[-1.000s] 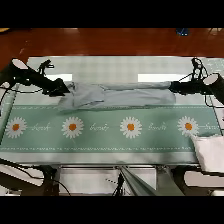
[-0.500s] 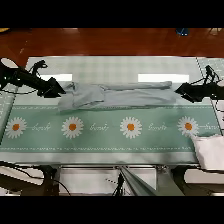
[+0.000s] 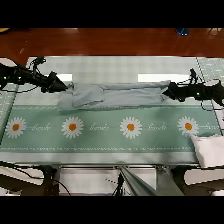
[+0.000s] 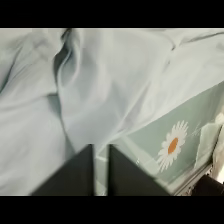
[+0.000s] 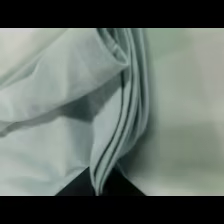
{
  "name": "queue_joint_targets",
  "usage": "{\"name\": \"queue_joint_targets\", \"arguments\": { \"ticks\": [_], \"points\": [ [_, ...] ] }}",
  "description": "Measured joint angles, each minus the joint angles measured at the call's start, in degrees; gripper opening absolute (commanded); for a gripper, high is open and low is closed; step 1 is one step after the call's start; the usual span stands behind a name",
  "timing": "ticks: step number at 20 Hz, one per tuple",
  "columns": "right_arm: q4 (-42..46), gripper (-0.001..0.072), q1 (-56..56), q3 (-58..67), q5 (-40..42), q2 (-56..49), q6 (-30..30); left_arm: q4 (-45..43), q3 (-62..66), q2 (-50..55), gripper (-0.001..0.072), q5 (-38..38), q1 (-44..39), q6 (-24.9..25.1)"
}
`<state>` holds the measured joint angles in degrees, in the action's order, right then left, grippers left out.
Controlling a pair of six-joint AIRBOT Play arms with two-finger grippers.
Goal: Fold the shirts.
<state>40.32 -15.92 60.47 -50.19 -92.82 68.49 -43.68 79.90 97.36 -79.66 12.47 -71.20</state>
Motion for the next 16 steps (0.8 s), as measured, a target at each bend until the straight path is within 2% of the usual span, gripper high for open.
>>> {"name": "queue_joint_targets", "arguments": {
  "ticks": [4, 10, 16],
  "points": [
    [-0.7, 0.0021, 1.0, 0.0, 0.5, 6.1, -1.9, 2.4, 0.0, -0.4, 0.0026, 0.3, -3.6, 2.0],
    [-0.2, 0.0021, 1.3, 0.0, -4.6, 21.4, -2.9, 3.5, 0.0, -0.6, 0.0026, 3.5, -14.2, 2.3],
    [1.9, 0.0021, 4.2, 0.0, -10.4, 35.8, 0.7, 3.7, 0.0, -0.6, 0.0026, 6.3, -24.5, 0.1]
  ]
}}
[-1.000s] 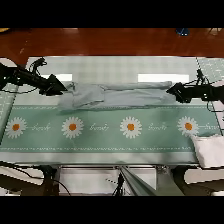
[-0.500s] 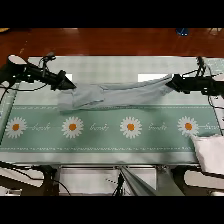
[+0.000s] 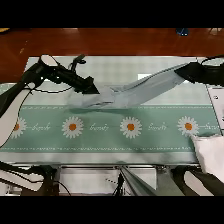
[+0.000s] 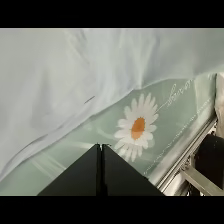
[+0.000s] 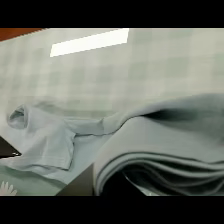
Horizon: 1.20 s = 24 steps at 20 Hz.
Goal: Fold the shirts.
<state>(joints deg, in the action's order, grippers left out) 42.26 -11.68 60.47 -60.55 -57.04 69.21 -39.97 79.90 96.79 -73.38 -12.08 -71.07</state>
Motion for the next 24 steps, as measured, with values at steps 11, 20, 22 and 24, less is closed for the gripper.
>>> {"name": "queue_joint_targets", "arguments": {
  "ticks": [11, 20, 22, 24],
  "points": [
    [7.1, 0.0021, 9.1, 0.0, -4.5, 12.0, 10.1, 0.2, 0.0, 0.6, 0.0027, 9.6, -16.9, -6.5],
    [7.9, 0.0021, 10.1, 0.0, -6.1, 14.6, 12.3, 2.9, 0.0, 5.2, 0.0026, 17.8, -24.7, -8.0],
    [7.9, 0.0021, 10.3, 0.0, -6.0, 14.5, 12.3, 1.2, 0.0, 3.4, 0.0026, 17.4, -21.3, -7.7],
    [7.9, 0.0021, 12.1, 0.0, -4.5, 13.7, 12.2, -2.0, 0.0, 0.2, 0.0026, 16.5, -16.1, -7.6]
  ]
}}
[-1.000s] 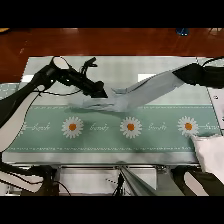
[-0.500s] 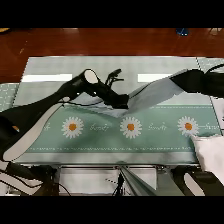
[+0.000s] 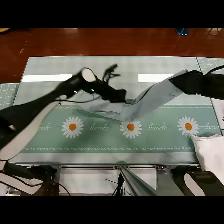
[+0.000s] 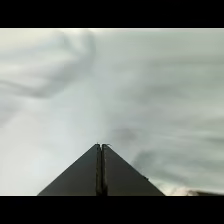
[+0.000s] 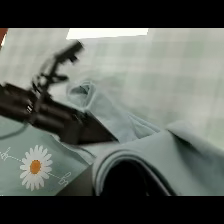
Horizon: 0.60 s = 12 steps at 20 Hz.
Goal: Fold the shirts.
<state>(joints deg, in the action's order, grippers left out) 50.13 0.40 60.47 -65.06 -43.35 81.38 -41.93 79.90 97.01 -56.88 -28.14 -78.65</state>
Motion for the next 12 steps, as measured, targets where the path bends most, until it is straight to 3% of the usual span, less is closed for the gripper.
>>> {"name": "queue_joint_targets", "arguments": {
  "ticks": [3, 7, 11, 12],
  "points": [
    [-0.2, 0.0021, 6.8, 0.0, 6.7, -4.1, -0.8, -3.6, 0.0, -6.6, 0.0026, -1.8, 10.0, 0.2],
    [-0.9, 0.0021, 18.5, 0.0, 22.5, -13.6, -1.3, -5.2, 0.0, -15.4, 0.0026, -4.7, 22.7, 0.2],
    [-3.9, 0.0026, 28.8, 0.0, 35.5, -24.7, -1.4, -6.0, 0.0, -20.8, 0.0027, -8.0, 30.3, 0.9],
    [-4.9, 0.0128, 30.9, 0.0, 38.1, -27.1, -1.5, -6.1, 0.0, -21.4, 0.0027, -8.9, 31.1, 1.3]
  ]
}}
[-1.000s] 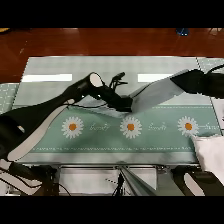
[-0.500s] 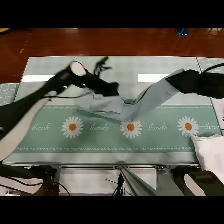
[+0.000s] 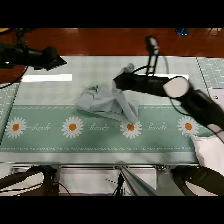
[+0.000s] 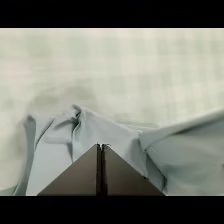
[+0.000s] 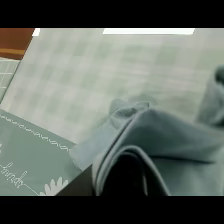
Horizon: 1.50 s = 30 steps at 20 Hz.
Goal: Fold the shirts.
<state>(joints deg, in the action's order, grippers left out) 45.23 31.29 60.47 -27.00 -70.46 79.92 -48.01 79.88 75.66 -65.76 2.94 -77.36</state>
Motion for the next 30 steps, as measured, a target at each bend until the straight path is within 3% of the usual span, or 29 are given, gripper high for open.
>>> {"name": "queue_joint_targets", "arguments": {
  "ticks": [1, 2, 3, 7, 10, 12, 15, 17, 18, 19, 21, 24, 30],
  "points": [
    [-1.6, 0.0378, 2.1, 0.0, 2.8, -2.4, 0.0, -0.2, -0.1, -0.5, 0.0027, -0.7, 0.4, 0.3],
    [-3.0, 0.0523, 3.9, 0.0, 5.0, -4.3, 0.0, -0.1, -0.3, -0.8, 0.0027, -1.2, 0.5, 0.5],
    [-4.5, 0.0549, 5.7, 0.0, 7.5, -6.0, -0.1, -0.2, -0.6, -1.1, 0.0027, -2.0, 0.3, 0.7],
    [-8.5, 0.0547, 8.6, 0.0, 15.6, -8.0, -0.1, -0.2, -2.7, -1.6, 0.0027, -2.7, -1.5, 1.5],
    [-6.1, 0.0545, 5.0, 0.0, 15.3, -4.2, -0.3, -0.3, -4.5, -1.7, 0.0027, -3.1, -2.1, 2.3],
    [0.1, 0.0537, -0.1, 0.0, 8.6, -0.1, -0.3, -0.9, -5.1, -1.7, 0.0028, -3.3, -1.7, 2.8],
    [16.8, 0.0530, -10.9, 0.0, -9.5, 6.4, 2.8, -1.7, -5.5, -1.7, 0.0042, -3.7, 0.2, 3.2],
    [28.8, 0.0531, -18.8, -0.5, -23.3, 8.3, 4.7, -1.8, -5.6, -1.7, 0.0254, -4.1, 2.1, 3.3],
    [32.1, 0.0537, -22.3, -1.2, -28.2, 8.6, 5.0, -1.9, -5.7, -1.7, 0.0327, -4.3, 3.1, 3.3],
    [33.3, 0.0557, -25.6, -2.3, -32.0, 8.6, 5.0, -2.0, -5.7, -1.7, 0.0331, -4.4, 4.0, 3.3],
    [30.0, 0.0579, -31.1, -5.4, -36.1, 7.5, 4.3, -2.1, -5.7, -1.7, 0.0331, -4.9, 5.6, 3.4],
    [17.7, 0.0597, -34.2, -10.8, -36.0, 3.7, 1.9, -2.1, -5.7, -1.7, 0.0331, -6.4, 7.4, 3.4],
    [0.0, 0.0595, -25.9, -14.8, -30.1, -7.0, -2.7, -3.3, -5.7, -1.7, 0.0330, -8.5, 8.3, 3.4]
  ]
}}
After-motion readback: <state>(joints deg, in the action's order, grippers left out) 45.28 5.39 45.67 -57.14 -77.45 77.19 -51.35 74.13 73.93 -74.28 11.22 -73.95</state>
